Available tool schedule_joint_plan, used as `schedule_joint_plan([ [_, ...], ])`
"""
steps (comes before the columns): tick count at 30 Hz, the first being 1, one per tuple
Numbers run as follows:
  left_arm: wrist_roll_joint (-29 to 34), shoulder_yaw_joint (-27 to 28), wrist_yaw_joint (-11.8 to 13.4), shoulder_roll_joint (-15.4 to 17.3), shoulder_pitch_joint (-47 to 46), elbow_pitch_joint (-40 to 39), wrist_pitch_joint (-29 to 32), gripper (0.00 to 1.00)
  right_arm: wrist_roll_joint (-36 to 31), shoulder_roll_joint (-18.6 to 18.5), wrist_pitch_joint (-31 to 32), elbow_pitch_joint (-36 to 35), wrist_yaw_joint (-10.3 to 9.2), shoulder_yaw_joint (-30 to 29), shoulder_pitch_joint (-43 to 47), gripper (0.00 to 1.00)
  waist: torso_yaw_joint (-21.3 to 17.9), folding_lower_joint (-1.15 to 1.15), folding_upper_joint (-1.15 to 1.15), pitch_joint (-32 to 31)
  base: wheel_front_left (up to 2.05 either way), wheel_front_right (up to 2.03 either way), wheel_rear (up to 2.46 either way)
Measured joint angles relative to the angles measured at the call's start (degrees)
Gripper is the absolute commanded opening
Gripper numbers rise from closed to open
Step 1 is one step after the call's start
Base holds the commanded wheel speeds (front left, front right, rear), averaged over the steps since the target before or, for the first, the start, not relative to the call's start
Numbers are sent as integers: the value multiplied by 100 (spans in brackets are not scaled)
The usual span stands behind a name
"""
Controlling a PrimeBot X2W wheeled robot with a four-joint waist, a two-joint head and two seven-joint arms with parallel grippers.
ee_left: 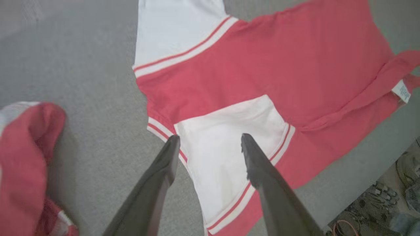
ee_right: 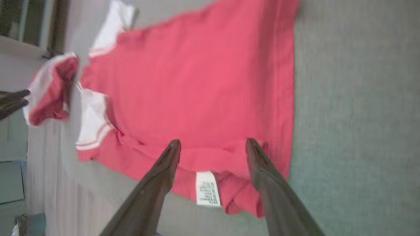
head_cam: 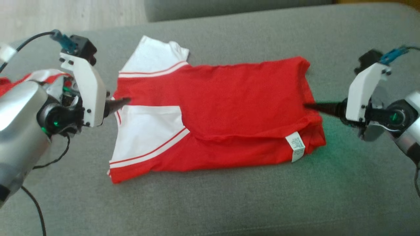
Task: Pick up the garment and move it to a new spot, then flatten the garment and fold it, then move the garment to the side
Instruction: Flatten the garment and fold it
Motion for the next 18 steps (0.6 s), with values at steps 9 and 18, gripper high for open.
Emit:
schedule_joint_plan([
  [9,1022,188,821,132,779,-654,-2533,100,-894,-277,-3720,-757,0,-805,996,100,141,0,0,-638,0,0,0],
  [18,1389,915,3015,344,2735,-2249,-4919,100,-1944,145,-5508,-515,0,-1696,2615,100,231,0,0,-900,0,0,0],
])
